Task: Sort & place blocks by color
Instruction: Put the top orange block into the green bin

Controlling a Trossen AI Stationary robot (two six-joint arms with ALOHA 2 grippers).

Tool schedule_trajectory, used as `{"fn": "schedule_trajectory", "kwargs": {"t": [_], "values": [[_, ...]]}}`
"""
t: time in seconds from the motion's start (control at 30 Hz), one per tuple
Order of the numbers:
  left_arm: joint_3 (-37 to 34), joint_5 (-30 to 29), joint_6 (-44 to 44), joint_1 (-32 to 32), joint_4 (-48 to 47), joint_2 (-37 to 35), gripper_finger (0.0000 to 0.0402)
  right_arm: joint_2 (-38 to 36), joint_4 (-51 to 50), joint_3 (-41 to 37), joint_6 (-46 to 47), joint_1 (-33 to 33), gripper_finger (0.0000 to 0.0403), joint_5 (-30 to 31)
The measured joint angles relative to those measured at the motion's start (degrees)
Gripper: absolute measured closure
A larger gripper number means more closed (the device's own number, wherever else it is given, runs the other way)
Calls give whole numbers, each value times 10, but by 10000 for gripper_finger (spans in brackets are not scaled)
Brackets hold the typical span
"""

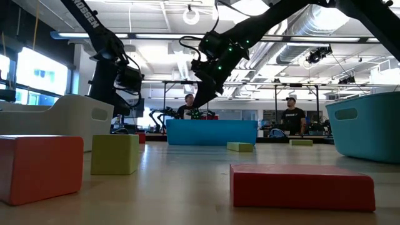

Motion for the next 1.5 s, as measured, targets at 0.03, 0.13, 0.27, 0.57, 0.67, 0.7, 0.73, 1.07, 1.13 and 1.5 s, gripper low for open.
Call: {"fn": "schedule_trajectory", "kwargs": {"t": [0.03, 0.13, 0.27, 0.57, 0.67, 0.7, 0.73, 1.07, 1.13, 1.5], "values": [[0, 0, 0, 0, 0, 0, 147, 0, 0, 0, -3, 0, 284, 0], [0, -1, -2, 0, 0, 0, 147, 0, 0, 0, -4, 0, 284, 0], [0, -1, -25, 0, 0, 0, 147, 0, 0, 0, -4, 0, 284, 0], [0, 9, -97, -4, -1, 2, 147, 0, -3, 0, -18, -5, 284, 7], [0, 9, -107, -4, -1, 2, 147, 0, -3, 0, -19, -12, 284, 6], [0, 8, -110, -4, -1, 2, 147, 0, -3, 0, -19, -15, 284, 5], [0, 6, -113, -4, 0, 2, 147, 0, -3, 0, -19, -17, 284, 2], [0, 1, -131, -4, 5, 2, 198, 0, -4, 0, -27, -29, 284, -2], [0, 1, -131, -4, 5, 2, 214, 0, -4, 0, -34, -30, 284, -1], [1, 0, -103, -4, 4, 1, 284, 0, -5, 0, -36, -42, 284, -1]]}}
